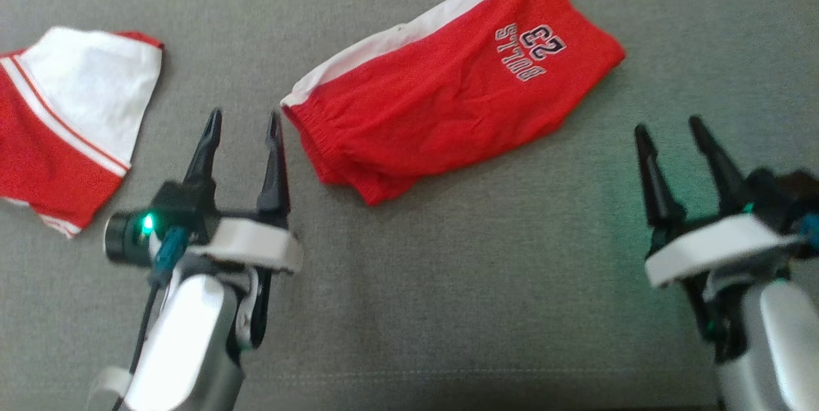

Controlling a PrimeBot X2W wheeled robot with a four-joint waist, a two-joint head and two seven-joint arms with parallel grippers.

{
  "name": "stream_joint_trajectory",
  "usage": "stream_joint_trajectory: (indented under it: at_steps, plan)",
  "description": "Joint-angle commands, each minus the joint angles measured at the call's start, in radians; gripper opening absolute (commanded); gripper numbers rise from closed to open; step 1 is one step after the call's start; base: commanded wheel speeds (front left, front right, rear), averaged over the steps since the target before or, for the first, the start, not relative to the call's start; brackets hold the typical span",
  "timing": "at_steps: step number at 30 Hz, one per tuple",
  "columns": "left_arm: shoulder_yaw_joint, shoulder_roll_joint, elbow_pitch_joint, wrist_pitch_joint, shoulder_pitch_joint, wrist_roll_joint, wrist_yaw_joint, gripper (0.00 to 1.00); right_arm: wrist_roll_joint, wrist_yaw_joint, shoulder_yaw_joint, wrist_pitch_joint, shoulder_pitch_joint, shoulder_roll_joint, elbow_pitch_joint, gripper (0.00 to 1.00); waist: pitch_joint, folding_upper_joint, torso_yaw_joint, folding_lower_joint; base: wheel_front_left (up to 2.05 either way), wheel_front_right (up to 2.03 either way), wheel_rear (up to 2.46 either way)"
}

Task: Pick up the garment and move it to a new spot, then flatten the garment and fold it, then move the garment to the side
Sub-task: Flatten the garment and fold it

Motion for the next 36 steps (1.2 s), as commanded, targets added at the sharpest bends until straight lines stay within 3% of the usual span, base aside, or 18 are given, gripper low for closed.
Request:
stream_joint_trajectory:
  at_steps: [1,15,25,26,28,36]
  plan:
    - [0.034,0.003,-0.044,-0.006,-0.057,0.012,-0.001,1.00,0.005,0.004,0.012,0.014,-0.073,-0.031,-0.014,1.00,0.047,-0.0001,0.025,0.0000,0.00,0.00,0.00]
    - [0.039,-0.053,-0.042,-0.006,-0.146,0.051,-0.039,1.00,0.105,0.004,0.117,0.262,-0.463,-0.174,0.287,1.00,0.169,-0.0001,0.095,0.0000,0.00,0.00,0.00]
    - [0.062,-0.074,-0.031,-0.006,-0.158,0.073,-0.058,1.00,0.191,0.004,0.201,0.468,-0.595,-0.191,0.474,1.00,0.179,-0.0001,0.111,0.0000,0.00,0.00,0.00]
    - [0.064,-0.076,-0.030,-0.006,-0.157,0.075,-0.060,1.00,0.207,0.004,0.205,0.481,-0.595,-0.186,0.481,0.88,0.178,-0.0001,0.110,0.0000,0.00,0.00,0.00]
    - [0.070,-0.078,-0.027,-0.006,-0.154,0.078,-0.062,1.00,0.237,0.004,0.215,0.496,-0.592,-0.177,0.485,0.00,0.176,-0.0001,0.108,0.0000,0.00,0.00,0.00]
    - [0.077,-0.086,-0.011,-0.006,-0.131,0.088,-0.073,1.00,0.297,0.004,0.189,0.415,-0.483,-0.145,0.443,0.00,0.133,-0.0001,0.087,0.0000,0.00,0.00,0.00]
